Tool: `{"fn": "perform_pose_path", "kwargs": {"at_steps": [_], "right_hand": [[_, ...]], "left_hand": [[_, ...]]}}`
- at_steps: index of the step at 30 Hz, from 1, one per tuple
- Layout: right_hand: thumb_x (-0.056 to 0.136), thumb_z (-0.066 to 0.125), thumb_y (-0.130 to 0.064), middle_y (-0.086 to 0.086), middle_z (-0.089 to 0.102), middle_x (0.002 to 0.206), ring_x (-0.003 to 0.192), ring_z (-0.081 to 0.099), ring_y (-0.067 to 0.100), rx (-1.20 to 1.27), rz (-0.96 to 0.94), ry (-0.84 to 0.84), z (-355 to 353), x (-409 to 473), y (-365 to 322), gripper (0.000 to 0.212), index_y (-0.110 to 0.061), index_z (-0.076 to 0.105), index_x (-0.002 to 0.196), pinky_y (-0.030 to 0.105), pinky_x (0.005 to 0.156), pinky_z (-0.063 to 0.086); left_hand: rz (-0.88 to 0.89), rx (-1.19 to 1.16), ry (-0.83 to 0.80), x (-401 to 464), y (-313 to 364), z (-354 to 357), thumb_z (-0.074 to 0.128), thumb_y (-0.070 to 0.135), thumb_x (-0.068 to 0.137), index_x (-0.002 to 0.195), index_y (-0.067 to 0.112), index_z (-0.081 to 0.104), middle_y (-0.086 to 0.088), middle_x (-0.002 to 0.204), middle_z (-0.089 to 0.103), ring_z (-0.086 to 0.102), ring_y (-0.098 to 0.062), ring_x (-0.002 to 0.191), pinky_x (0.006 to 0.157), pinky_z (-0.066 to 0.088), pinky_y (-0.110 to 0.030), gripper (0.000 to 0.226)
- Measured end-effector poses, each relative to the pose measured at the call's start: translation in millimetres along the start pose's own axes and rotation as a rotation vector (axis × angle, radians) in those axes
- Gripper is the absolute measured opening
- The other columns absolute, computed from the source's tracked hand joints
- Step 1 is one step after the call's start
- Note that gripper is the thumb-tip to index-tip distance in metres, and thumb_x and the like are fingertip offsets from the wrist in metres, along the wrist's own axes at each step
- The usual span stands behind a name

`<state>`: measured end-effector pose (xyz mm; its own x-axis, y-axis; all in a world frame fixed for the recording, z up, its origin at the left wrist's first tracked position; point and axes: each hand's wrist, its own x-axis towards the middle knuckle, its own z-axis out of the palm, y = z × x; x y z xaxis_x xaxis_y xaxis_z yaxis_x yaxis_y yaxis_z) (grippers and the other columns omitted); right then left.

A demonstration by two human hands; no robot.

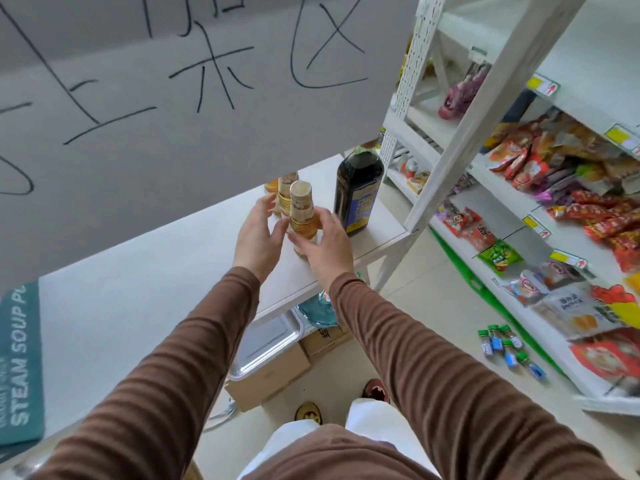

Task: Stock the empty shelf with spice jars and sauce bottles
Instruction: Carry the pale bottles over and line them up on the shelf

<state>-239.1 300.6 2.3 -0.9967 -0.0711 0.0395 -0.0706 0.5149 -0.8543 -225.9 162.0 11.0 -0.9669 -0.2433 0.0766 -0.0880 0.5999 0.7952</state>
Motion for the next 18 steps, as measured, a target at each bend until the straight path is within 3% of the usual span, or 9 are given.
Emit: {"fn": "perform_pose_path", "kwargs": {"at_steps": [9,14,18], "right_hand": [[0.077,0.083,-0.039,-0.006,0.073,0.104,0.094,0.07,0.013,0.107,-0.004,0.036,-26.0,-21.8,17.8,0.05,-0.024,0.06,0.118,0.039,0.089,0.059],[0.078,0.083,-0.04,-0.007,0.075,0.099,0.09,0.072,0.012,0.106,0.032,0.076,-50.6,-32.4,19.5,0.047,-0.022,0.061,0.114,0.038,0.087,0.06],[0.077,0.083,-0.041,-0.009,0.075,0.1,0.092,0.071,0.009,0.127,0.032,0.125,-68.0,-39.1,21.2,0.044,-0.023,0.061,0.11,0.039,0.088,0.06]], "left_hand": [[-0.024,-0.159,0.067,21.4,-3.2,26.7,0.075,0.028,0.087,0.122,0.032,0.054,0.013,0.115,0.065,0.061,-0.007,0.104,0.097,0.053,-0.036,0.041],[-0.082,-0.224,0.11,26.4,0.3,35.6,0.078,0.032,0.083,0.112,0.036,0.057,0.027,0.094,0.066,0.059,0.021,0.085,0.091,0.055,-0.033,0.036],[-0.068,-0.236,0.101,10.1,1.7,32.8,0.079,0.033,0.082,0.116,0.03,0.063,0.02,0.1,0.069,0.063,0.008,0.091,0.091,0.056,-0.034,0.038]]}}
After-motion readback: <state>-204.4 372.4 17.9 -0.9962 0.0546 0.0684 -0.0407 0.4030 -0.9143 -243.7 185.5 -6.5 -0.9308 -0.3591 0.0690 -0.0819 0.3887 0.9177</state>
